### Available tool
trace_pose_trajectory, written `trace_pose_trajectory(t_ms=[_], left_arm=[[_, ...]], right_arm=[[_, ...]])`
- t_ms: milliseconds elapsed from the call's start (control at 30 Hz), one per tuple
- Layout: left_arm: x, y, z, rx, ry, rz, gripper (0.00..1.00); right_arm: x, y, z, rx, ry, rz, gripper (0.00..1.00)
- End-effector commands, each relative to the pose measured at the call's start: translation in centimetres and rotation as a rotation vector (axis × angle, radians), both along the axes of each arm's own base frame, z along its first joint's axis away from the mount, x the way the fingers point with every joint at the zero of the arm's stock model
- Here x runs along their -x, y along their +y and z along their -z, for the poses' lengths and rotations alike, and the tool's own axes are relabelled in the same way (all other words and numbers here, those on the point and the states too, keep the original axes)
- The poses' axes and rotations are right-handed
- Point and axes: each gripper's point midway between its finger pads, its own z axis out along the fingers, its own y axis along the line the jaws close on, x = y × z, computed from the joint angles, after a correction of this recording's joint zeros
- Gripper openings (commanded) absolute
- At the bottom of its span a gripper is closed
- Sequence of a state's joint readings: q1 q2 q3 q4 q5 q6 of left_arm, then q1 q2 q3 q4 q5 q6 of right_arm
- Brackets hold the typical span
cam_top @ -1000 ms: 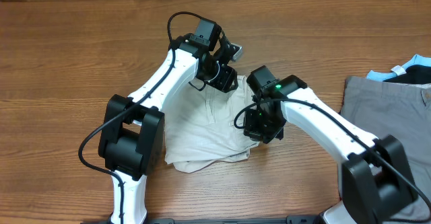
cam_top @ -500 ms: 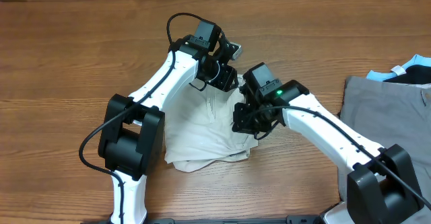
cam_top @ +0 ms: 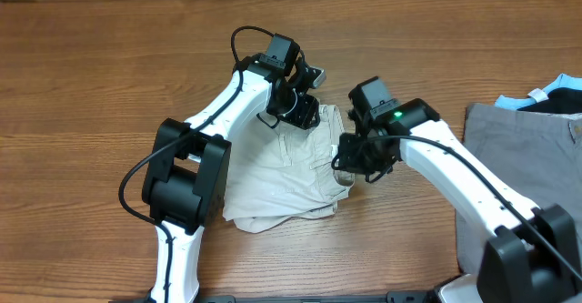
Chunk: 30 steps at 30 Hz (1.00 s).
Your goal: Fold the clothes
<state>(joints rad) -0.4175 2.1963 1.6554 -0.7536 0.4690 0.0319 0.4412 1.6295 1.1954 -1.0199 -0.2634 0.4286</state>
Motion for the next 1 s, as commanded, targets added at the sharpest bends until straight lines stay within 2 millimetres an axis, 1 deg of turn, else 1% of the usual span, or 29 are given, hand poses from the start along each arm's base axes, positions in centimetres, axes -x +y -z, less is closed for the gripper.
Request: trace_pose_trajectory(t_ms=[0,33,100,167,200,233,267,333,400,467,567,600,633,700,767,867,967], left_arm=[[0.0,0.2,1.2,-0.008,0.023,-0.019,0.40],[-0.1,0.1,1.2,-0.006,0.021,-0.021,0.40],[-0.3,0.1,1.1,-0.004,0.019,-0.033,0.41],[-0.4,0.1,1.1,-0.002,0.017,-0.038,0.41],[-0.5,0.1,1.1,-0.001,0.015,-0.040,0.42],[-0.5,0.1,1.1,-0.001,0.015,-0.041,0.42],[-0.5,0.1,1.1,-0.001,0.016,-0.045,0.43],[-0.5,0.1,1.1,-0.003,0.018,-0.048,0.43],[-0.5,0.2,1.1,-0.003,0.017,-0.048,0.43],[-0.5,0.2,1.1,-0.004,0.017,-0.048,0.43],[-0.6,0.2,1.1,-0.004,0.016,-0.049,0.43],[-0.6,0.2,1.1,-0.003,0.015,-0.050,0.41],[-0.9,0.3,0.9,0.001,0.010,-0.054,0.39],[-1.6,0.9,0.1,0.004,0.003,-0.069,0.38],[-2.7,2.0,-1.7,0.006,-0.001,-0.100,0.41],[-4.5,4.4,-5.5,0.012,-0.010,-0.157,0.48],[-5.3,7.3,-9.3,0.004,0.009,-0.216,0.52]], right_arm=[[0.6,3.8,-2.8,-0.186,-0.031,-0.099,0.04],[0.7,4.4,-2.5,-0.202,-0.033,-0.114,0.04],[1.1,5.4,-1.1,-0.203,-0.023,-0.113,0.06],[1.8,6.0,1.2,-0.192,0.021,-0.087,0.07],[2.3,5.9,2.4,-0.180,0.055,-0.063,0.07],[2.9,5.6,3.7,-0.163,0.101,-0.024,0.06],[3.7,5.1,5.1,-0.136,0.160,0.027,0.04],[5.7,3.5,7.7,-0.070,0.308,0.183,0.04],[7.2,2.1,9.6,-0.034,0.411,0.302,0.04],[8.0,1.4,10.7,-0.057,0.466,0.364,0.04],[8.1,0.5,11.0,-0.112,0.515,0.421,0.04],[8.1,0.2,10.9,-0.125,0.526,0.430,0.04],[8.0,0.2,10.7,-0.148,0.527,0.413,0.04],[7.8,0.5,10.1,-0.202,0.518,0.359,0.04],[7.8,0.4,9.4,-0.214,0.497,0.327,0.04],[7.1,0.7,8.0,-0.256,0.413,0.254,0.04],[5.8,1.6,5.0,-0.343,0.254,0.093,0.04]])
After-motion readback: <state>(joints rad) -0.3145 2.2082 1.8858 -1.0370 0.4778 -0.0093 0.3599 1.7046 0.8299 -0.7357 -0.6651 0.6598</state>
